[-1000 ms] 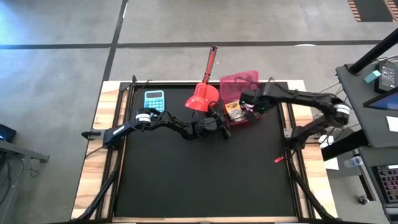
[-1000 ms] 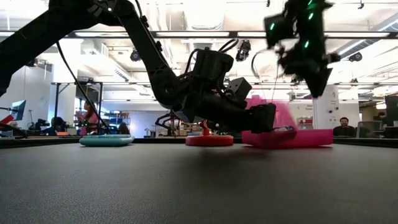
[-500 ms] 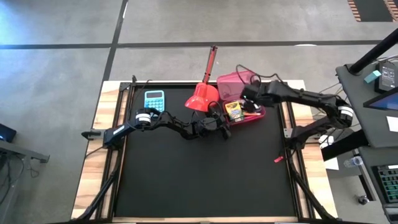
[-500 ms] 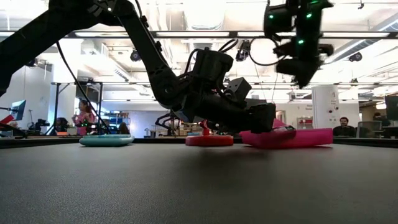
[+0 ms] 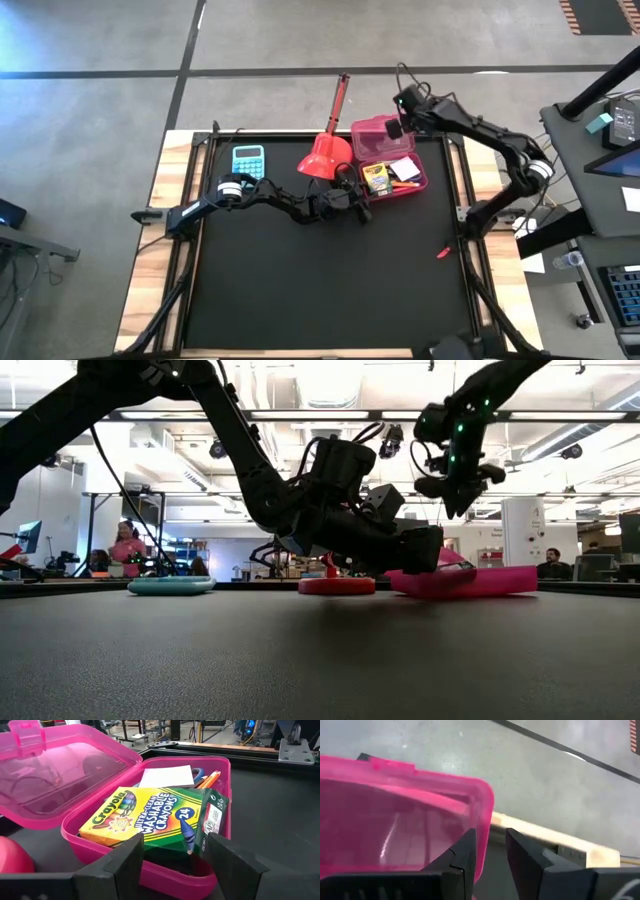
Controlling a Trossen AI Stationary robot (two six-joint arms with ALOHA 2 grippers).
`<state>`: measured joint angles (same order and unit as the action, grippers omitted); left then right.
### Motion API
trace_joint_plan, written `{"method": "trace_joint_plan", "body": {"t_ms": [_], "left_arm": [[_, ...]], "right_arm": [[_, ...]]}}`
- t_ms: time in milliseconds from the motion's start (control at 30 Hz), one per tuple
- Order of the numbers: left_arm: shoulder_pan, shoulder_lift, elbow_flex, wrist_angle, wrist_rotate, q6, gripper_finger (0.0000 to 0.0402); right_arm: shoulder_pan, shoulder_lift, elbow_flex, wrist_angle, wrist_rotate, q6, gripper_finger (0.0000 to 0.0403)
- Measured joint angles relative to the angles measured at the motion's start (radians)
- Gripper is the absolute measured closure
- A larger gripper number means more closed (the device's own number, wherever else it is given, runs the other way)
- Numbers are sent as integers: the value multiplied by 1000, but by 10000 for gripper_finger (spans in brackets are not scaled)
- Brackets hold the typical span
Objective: Pack school essentials
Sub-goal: Close the pink supply box
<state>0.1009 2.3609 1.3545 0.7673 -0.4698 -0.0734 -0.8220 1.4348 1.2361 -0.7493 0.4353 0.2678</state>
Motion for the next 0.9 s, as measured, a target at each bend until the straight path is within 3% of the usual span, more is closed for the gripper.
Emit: {"method": "trace_joint_plan", "body": {"t_ms": [200, 533, 800, 900], "left_arm": [[0, 0, 0, 0, 0, 0, 198], [0, 0, 0, 0, 0, 1, 198], [0, 1, 0, 0, 0, 1, 198], [0, 1, 0, 0, 0, 1, 198]], "right_arm": [[-99, 101, 69, 77, -24, -76, 302], [-184, 335, 240, 82, -52, -102, 260], [-223, 447, 351, 84, -54, -104, 274], [-232, 474, 362, 83, -101, -107, 279]]}}
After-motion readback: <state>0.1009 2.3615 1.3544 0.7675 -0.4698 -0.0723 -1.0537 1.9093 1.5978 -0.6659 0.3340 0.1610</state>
